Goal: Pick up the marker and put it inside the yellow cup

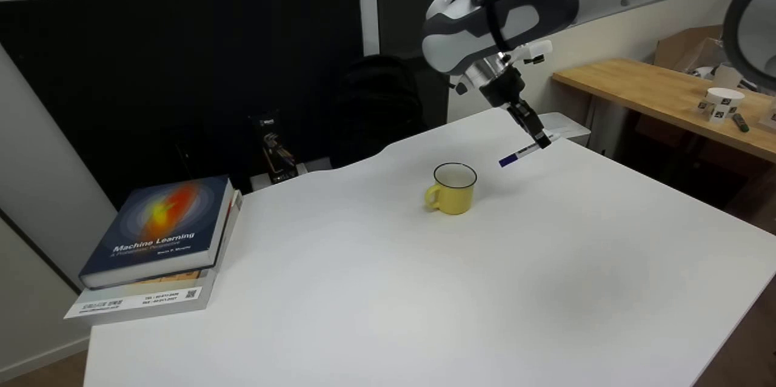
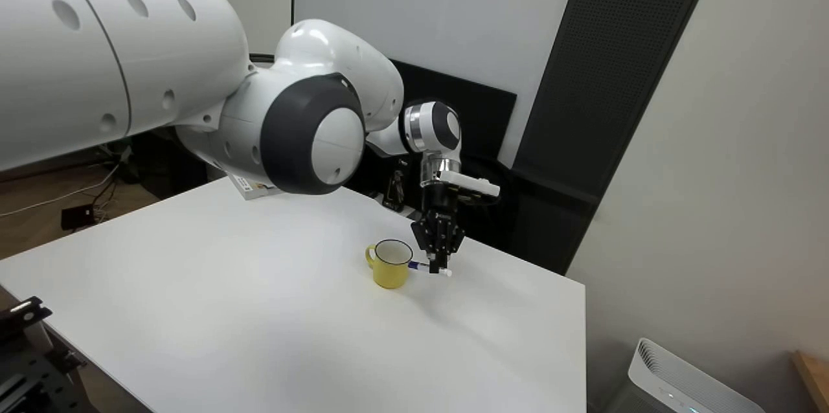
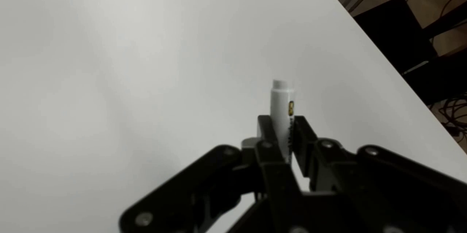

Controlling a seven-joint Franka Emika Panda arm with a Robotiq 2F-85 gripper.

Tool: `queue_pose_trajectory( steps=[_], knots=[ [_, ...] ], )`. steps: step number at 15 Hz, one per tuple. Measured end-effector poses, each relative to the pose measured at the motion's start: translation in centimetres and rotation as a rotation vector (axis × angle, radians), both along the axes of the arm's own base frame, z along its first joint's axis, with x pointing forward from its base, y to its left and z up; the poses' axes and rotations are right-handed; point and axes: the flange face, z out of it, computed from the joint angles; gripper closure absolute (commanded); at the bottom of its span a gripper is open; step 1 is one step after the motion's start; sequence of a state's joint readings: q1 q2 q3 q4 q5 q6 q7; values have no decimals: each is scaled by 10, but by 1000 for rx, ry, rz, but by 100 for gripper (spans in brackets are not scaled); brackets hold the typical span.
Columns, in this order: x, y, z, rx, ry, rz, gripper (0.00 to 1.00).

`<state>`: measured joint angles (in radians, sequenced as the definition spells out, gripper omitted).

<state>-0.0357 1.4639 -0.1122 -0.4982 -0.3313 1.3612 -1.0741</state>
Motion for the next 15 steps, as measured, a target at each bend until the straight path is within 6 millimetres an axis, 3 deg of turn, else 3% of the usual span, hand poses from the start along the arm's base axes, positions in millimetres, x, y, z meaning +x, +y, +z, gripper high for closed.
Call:
queue_pose_trajectory(
  steps=[14, 15],
  knots=[
    [0, 0, 0, 0, 0, 0, 82],
    [0, 0, 0, 0, 0, 0, 96]
  ],
)
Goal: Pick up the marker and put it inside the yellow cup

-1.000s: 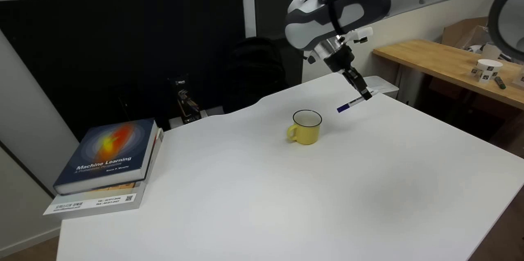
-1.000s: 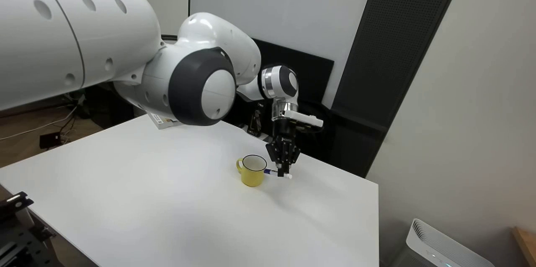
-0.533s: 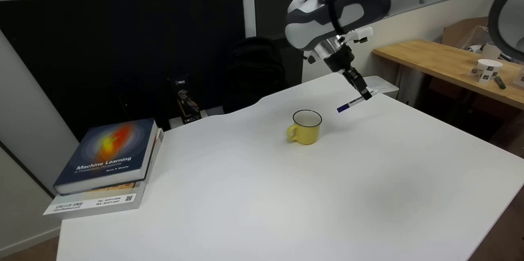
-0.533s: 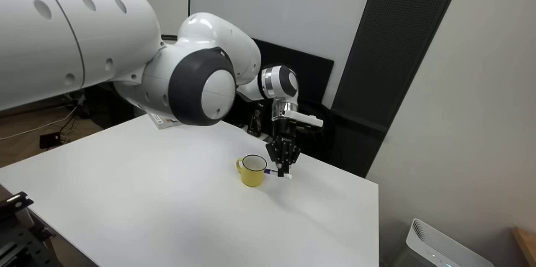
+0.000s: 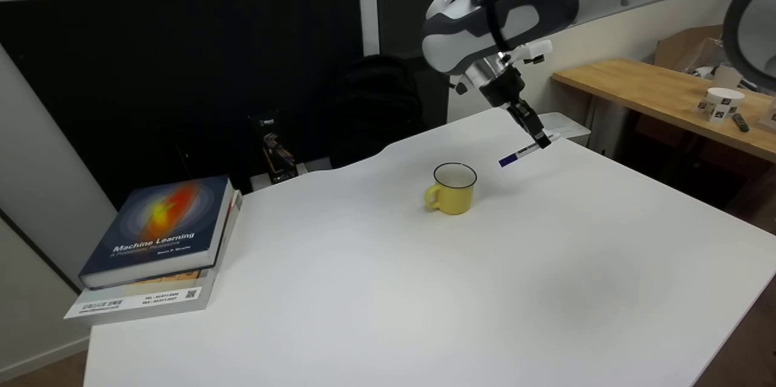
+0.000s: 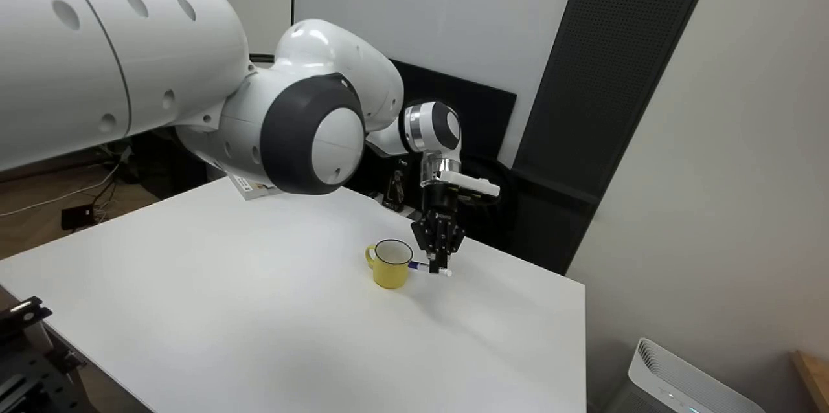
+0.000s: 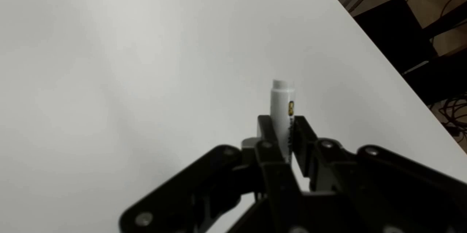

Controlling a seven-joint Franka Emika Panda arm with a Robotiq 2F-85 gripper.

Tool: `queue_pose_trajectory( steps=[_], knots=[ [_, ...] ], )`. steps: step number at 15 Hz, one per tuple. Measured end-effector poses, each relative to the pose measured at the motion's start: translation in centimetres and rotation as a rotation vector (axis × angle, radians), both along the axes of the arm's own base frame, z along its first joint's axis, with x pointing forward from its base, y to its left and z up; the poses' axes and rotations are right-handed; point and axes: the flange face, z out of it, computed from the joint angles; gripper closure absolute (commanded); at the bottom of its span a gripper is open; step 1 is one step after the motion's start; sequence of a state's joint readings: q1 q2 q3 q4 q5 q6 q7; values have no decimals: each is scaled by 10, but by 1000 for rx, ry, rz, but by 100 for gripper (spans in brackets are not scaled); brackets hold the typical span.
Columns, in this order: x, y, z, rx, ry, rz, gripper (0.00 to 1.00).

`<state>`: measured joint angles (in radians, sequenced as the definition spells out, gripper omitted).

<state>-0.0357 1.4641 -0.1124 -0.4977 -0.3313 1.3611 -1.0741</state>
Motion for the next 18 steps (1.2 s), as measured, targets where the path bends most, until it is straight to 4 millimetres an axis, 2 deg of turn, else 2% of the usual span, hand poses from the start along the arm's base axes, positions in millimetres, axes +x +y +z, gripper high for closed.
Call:
queue_pose_trajectory(
  steps=[6, 14, 18],
  knots=[
    [1, 9, -3, 4, -2, 17, 96],
    [10, 71, -17, -14, -29, 157, 96],
    [13, 71, -20, -39, -39, 212, 96]
  ],
)
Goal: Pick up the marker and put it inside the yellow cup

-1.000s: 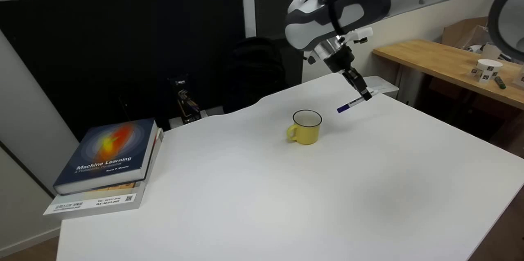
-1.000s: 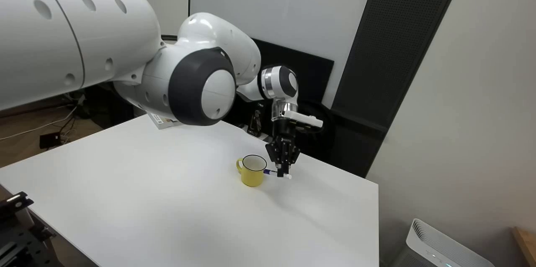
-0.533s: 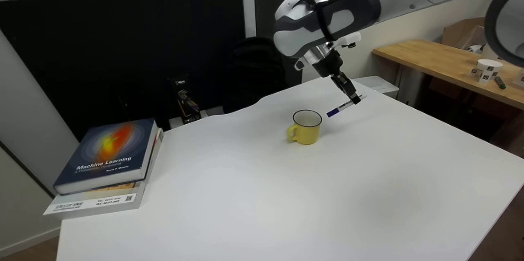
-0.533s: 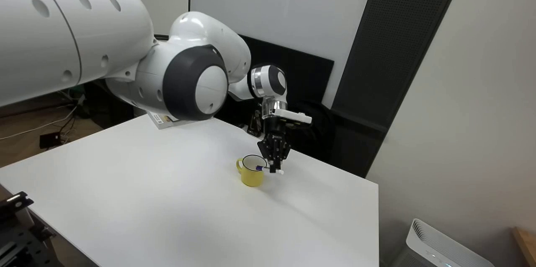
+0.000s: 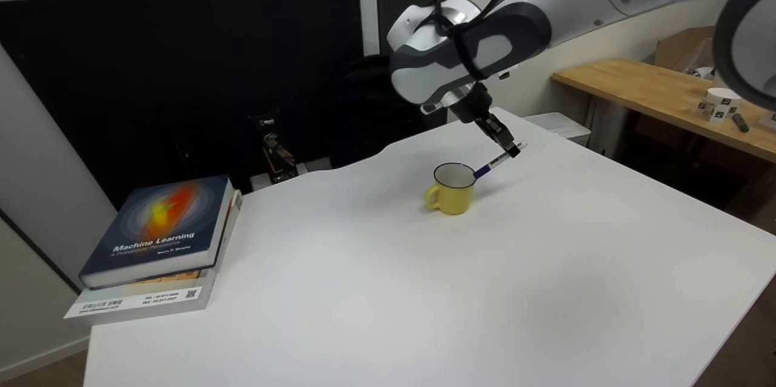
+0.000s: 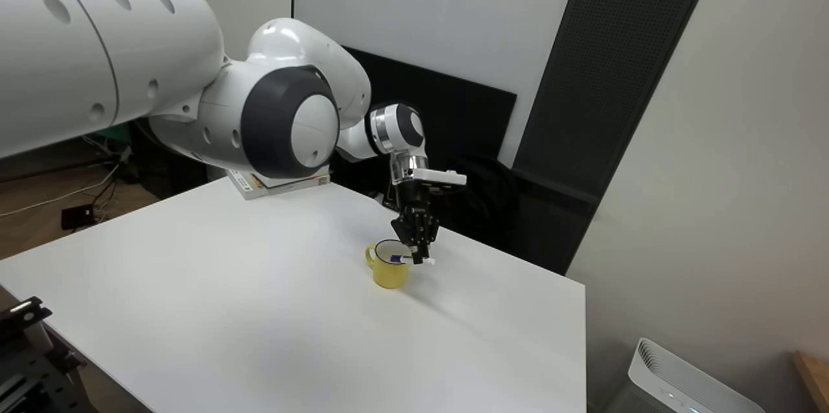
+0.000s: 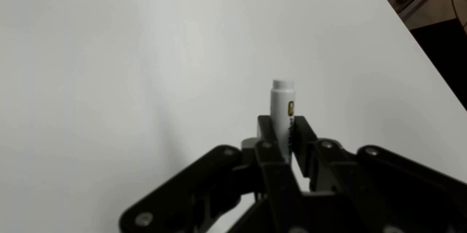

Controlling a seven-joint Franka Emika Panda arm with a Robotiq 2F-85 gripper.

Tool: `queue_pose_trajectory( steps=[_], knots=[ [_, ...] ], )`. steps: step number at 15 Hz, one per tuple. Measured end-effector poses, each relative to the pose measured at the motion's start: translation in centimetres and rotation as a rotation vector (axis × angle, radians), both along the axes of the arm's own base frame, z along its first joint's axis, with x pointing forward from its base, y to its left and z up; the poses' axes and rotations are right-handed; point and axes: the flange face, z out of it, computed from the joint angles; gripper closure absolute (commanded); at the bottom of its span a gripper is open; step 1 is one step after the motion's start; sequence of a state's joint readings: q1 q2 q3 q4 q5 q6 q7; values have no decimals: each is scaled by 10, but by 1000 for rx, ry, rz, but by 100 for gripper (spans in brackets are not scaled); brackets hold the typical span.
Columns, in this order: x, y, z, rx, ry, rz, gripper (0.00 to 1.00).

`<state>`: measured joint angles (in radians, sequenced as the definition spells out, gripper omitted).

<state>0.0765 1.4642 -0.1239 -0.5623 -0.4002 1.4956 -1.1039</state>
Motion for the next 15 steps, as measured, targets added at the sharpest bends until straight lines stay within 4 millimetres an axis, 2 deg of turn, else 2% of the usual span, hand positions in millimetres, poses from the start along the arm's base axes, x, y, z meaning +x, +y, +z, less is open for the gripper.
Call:
queue_pose_trajectory(
  steps=[3, 7, 15],
  knots=[
    [7, -7, 3, -16, -40, 32, 96],
    [13, -5, 2, -2, -82, 63, 96],
    [10, 30, -16, -17, -66, 148, 96]
  ],
)
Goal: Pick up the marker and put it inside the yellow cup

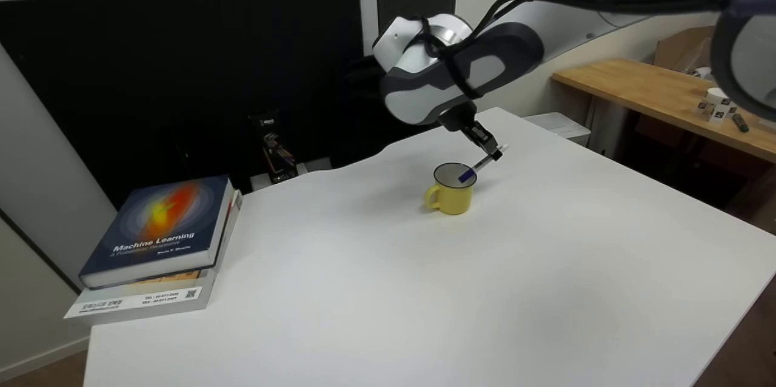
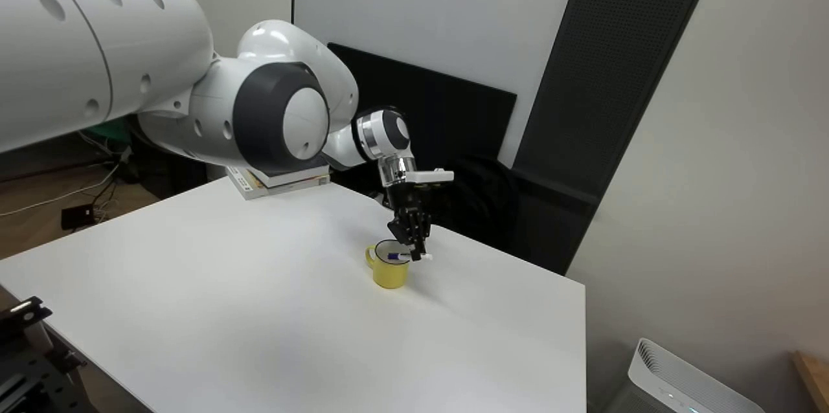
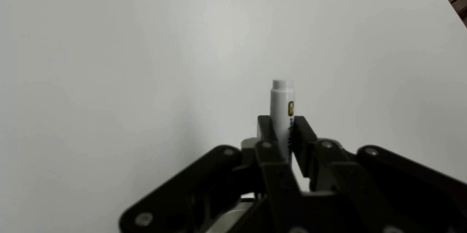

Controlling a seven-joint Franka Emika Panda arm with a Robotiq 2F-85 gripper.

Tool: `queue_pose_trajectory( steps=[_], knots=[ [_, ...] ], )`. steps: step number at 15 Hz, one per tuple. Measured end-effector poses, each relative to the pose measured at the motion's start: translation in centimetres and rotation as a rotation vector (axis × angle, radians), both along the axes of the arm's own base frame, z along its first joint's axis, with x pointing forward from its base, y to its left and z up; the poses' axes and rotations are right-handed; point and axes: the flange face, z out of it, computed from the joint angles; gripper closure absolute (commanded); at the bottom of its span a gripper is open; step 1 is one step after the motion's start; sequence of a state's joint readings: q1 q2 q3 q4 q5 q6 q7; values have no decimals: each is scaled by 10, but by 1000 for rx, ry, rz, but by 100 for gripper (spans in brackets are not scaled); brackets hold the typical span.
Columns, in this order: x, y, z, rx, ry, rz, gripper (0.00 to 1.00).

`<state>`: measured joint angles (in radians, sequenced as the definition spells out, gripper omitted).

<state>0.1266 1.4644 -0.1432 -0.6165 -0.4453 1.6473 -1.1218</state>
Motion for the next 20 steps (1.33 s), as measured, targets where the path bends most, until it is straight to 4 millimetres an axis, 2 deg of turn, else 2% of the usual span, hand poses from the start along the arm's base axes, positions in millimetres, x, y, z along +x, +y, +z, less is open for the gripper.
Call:
queue_pose_trajectory(
  steps=[6, 13, 14, 16, 20],
  knots=[
    [-2, 24, -15, -86, -5, 125, 96],
    [-4, 25, -27, -145, -6, 199, 96],
    [-4, 25, -28, -147, -5, 202, 57],
    [-5, 25, -29, -148, -3, 202, 51],
    [-6, 24, -30, -148, 1, 200, 23]
  ],
)
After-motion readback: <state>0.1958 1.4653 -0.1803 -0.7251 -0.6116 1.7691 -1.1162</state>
